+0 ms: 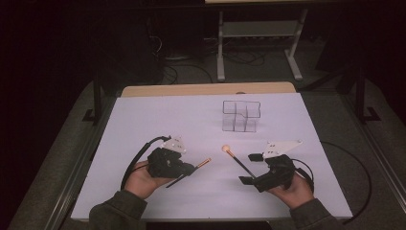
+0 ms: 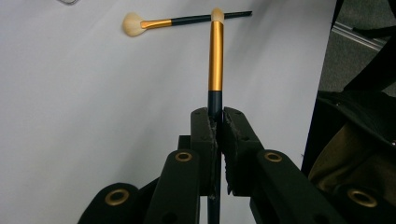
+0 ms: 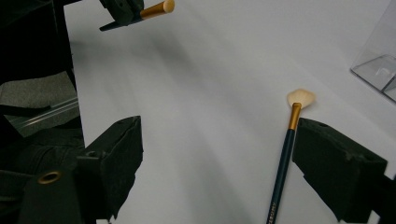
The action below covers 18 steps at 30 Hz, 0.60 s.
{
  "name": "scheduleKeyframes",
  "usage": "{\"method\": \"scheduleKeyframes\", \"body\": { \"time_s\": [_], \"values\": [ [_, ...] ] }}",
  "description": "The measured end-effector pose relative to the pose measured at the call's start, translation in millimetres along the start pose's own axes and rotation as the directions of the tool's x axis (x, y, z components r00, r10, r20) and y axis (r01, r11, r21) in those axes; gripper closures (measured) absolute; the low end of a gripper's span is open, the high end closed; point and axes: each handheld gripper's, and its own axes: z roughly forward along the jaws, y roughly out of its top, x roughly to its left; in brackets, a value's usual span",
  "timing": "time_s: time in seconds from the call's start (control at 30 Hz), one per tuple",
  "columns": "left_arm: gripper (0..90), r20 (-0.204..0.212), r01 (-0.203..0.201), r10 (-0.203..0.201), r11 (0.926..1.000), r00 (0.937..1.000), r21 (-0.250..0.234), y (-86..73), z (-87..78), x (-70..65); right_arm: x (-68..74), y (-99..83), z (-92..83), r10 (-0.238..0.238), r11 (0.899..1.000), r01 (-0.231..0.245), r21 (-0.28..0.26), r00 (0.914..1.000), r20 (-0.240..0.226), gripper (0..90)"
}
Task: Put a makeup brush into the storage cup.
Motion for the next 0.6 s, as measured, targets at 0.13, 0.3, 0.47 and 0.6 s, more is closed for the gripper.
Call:
{"method": "scheduleKeyframes", "body": {
  "time_s": [0.13,0.3,0.47,0.6],
  "values": [
    [83.4,0.003,-0.006,0.006,1.0000,1.0000,0.000,0.4,-0.6,-1.2,0.5,2.5,2.1,0.000,1.000,0.000,0.006,0.9999,-0.011,15.2],
    [83.4,0.007,-0.012,0.012,0.9999,0.9999,-0.002,1.6,-0.8,-3.2,1.6,5.2,6.1,-0.006,1.000,0.006,0.012,0.9997,-0.023,15.7],
    [83.4,0.013,-0.018,0.018,0.9998,0.9998,-0.009,3.5,-1.6,-5.9,2.8,9.6,10.3,-0.017,1.000,0.018,0.019,0.9990,-0.042,16.6],
    [83.4,0.018,-0.028,0.028,0.9995,0.9994,-0.013,5.0,-2.4,-7.9,3.7,13.0,13.3,-0.021,1.000,0.022,0.019,0.9980,-0.060,18.0]
  ]
}}
